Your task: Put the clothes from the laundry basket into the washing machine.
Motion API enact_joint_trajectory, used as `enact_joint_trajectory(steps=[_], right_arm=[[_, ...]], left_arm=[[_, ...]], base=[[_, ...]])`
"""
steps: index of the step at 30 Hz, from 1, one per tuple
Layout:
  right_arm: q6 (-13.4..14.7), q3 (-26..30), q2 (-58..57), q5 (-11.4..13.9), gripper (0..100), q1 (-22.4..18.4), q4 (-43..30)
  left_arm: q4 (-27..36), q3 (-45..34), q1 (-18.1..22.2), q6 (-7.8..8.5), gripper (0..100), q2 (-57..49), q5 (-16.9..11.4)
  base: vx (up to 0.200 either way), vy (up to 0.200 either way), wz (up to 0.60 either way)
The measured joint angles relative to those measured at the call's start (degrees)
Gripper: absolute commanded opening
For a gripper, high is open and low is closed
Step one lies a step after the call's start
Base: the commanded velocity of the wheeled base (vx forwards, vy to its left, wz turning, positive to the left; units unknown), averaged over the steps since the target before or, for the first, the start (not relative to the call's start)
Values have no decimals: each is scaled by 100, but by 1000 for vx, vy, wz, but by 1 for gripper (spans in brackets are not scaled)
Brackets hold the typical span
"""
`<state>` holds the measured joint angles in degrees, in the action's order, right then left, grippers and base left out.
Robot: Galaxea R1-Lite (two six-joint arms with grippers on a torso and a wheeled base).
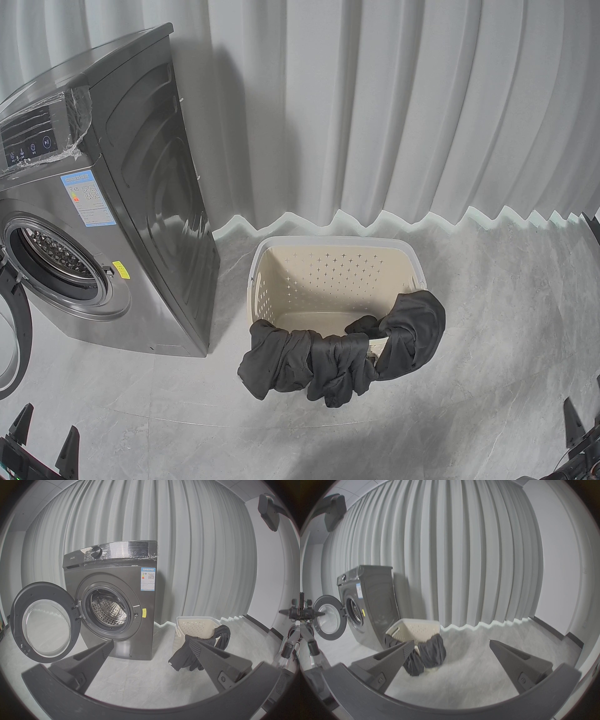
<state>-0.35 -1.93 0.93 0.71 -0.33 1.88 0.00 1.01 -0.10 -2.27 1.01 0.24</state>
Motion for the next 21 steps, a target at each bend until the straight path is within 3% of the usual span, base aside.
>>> enact_joint_trajectory(steps=[4,9,15,21], right_arm=[[0,-623,65,51,100,15,-5],[6,-1312,629,339,100,156,-310],[78,-1395,1836,673,100,421,-452],[363,-1309,3239,862,100,613,-110]], left_arm=[[0,0,0,0,100,0,0],[2,0,0,0,100,0,0],[0,0,0,0,100,0,-2],[0,0,0,0,100,0,0]], base=[[0,0,0],[0,0,0],[0,0,0],[0,-200,0]])
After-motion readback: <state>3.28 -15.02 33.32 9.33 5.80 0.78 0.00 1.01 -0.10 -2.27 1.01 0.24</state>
